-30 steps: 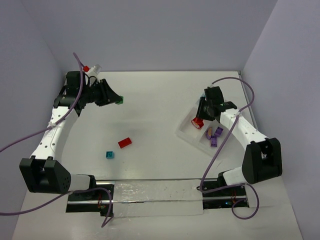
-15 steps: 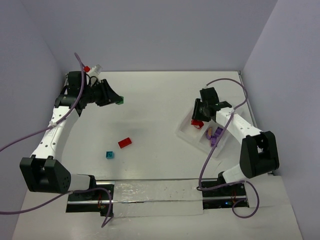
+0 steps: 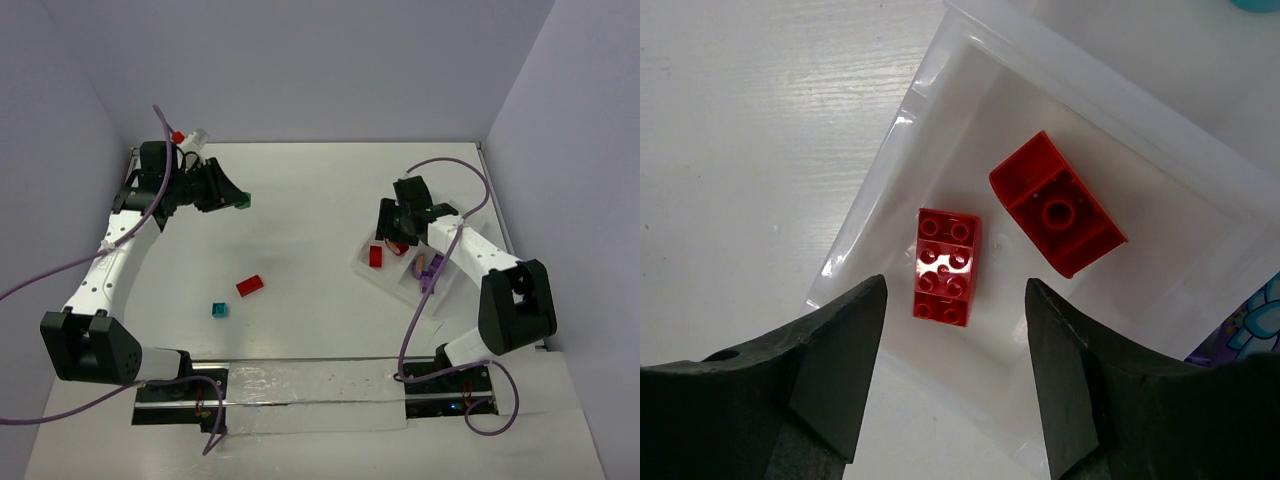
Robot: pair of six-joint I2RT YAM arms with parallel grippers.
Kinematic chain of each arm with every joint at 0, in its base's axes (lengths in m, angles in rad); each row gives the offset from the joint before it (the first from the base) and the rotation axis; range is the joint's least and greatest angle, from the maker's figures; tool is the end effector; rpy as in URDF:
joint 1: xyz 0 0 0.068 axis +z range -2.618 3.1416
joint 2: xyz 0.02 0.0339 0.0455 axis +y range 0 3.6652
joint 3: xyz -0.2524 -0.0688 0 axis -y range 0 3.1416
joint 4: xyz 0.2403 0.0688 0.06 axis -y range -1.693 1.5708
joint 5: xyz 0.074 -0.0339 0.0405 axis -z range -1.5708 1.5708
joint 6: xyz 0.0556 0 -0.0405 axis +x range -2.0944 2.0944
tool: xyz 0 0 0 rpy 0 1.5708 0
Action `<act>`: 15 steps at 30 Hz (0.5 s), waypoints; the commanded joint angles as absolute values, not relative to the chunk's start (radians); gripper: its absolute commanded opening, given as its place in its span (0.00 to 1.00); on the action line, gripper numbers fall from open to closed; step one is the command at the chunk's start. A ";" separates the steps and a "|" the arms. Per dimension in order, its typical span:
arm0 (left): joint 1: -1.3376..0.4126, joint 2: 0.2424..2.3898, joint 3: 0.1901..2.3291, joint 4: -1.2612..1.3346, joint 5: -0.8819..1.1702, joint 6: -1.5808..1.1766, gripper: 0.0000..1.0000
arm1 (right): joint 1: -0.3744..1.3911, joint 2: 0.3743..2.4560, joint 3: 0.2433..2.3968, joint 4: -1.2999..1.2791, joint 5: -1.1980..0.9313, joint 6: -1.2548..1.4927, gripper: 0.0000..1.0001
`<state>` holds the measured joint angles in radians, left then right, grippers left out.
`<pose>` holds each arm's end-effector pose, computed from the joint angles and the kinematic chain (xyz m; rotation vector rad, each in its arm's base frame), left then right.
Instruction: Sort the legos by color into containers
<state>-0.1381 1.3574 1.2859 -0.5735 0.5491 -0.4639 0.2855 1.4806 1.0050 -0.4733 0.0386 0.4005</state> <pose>0.3006 -0.0711 0.3299 -0.0527 2.2647 -0.9353 0.3017 0.0863 0.2029 0.1613 2.5289 0.2278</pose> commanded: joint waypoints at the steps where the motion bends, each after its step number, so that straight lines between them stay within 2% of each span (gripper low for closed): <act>1: -0.163 1.366 1.349 -0.552 0.549 -0.474 0.00 | 0.290 1.411 1.022 -0.481 0.057 0.406 0.66; 10: -0.291 1.467 1.420 -0.529 0.515 -0.496 0.00 | 0.286 1.270 1.144 -0.561 0.134 0.440 0.68; 15: -0.376 1.546 1.488 -0.518 0.496 -0.511 0.00 | 0.266 1.217 1.211 -0.578 0.135 0.469 0.73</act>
<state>-0.3107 1.4956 1.3977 -0.5623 0.5235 -0.4911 0.2834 1.2848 1.1297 -0.5542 0.0974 0.4334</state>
